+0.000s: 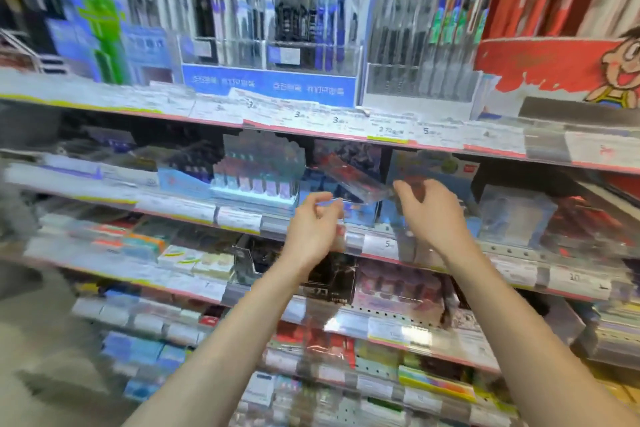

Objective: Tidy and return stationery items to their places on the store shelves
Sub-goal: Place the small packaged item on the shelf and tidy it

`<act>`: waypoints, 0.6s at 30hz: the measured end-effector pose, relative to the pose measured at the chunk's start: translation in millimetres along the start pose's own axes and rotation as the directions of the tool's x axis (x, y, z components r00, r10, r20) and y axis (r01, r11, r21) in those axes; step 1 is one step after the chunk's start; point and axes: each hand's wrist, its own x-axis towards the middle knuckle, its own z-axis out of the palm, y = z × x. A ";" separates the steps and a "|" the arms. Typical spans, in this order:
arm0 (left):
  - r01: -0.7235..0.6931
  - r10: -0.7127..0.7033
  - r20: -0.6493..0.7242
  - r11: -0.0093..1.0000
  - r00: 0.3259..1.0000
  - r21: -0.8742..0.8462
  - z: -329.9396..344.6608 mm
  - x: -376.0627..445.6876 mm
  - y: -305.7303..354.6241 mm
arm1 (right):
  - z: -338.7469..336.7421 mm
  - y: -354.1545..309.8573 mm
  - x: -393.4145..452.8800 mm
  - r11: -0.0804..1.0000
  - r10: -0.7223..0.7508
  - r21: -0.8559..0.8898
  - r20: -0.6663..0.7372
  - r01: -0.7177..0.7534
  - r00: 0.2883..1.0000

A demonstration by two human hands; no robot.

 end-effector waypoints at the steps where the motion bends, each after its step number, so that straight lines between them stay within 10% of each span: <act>1: 0.006 -0.006 -0.007 1.000 1.000 0.007 1.5 6.4 3.4 | 3.6 -5.9 9.3 0.999 0.035 -0.006 0.037 -0.035 0.999; 18: 0.105 -0.109 -0.032 0.989 0.994 -0.104 9.0 15.5 18.9 | 23.5 -13.5 6.8 0.900 0.010 0.419 0.257 -0.121 0.966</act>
